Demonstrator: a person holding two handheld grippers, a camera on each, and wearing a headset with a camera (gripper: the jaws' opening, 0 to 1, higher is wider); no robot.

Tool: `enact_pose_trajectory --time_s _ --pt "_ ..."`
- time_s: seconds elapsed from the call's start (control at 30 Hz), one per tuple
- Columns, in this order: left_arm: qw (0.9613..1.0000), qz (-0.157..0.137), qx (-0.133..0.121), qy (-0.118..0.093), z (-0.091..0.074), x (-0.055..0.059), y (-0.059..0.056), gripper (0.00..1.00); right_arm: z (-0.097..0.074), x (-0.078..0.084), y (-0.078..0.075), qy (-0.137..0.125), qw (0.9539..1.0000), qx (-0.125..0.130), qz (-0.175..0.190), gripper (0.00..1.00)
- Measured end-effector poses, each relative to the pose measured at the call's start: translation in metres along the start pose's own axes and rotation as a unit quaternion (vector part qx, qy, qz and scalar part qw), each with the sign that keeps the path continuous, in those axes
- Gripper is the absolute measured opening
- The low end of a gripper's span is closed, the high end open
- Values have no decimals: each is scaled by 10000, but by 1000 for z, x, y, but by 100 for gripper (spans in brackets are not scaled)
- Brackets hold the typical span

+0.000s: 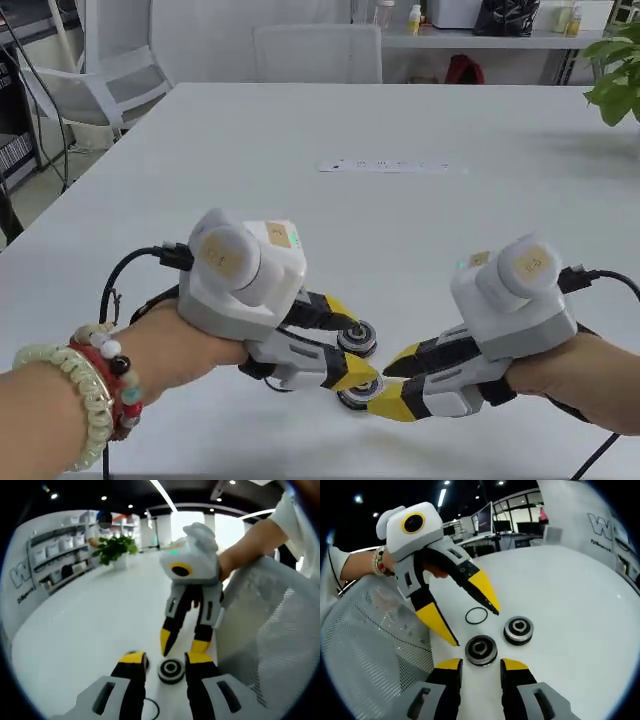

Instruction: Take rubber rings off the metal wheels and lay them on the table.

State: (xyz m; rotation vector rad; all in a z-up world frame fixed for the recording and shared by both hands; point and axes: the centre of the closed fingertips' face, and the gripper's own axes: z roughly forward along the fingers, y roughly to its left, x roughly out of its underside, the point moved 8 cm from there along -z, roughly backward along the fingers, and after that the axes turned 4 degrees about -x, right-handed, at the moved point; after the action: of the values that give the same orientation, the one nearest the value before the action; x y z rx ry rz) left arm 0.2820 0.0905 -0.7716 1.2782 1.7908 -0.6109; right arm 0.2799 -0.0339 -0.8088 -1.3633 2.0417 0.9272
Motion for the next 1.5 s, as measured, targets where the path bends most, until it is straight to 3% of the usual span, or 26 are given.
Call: enact_pose_trajectory --time_s 0.17,0.37,0.63,0.8,0.97,1.2,1.5 --pt "9996 32 35 282 7 12 -2 29 4 3 2 111 9999 0 -129 25" --pt "9995 -72 109 301 14 14 -3 27 5 1 0 61 9999 8 -146 23" --pt "9980 165 180 588 19 18 -6 23 5 2 -3 87 9995 -1 -316 19" --pt "9982 121 249 526 20 18 -8 16 4 2 -4 126 9992 -26 -383 17" --pt "9988 -30 136 467 20 19 -4 15 2 3 -4 128 9986 -68 -501 3" --pt "9988 42 114 473 20 19 -4 14 2 2 -3 158 9988 -4 -463 4" --pt "9986 48 71 514 13 23 -2 17 4 0 -1 116 9991 -54 -408 13"
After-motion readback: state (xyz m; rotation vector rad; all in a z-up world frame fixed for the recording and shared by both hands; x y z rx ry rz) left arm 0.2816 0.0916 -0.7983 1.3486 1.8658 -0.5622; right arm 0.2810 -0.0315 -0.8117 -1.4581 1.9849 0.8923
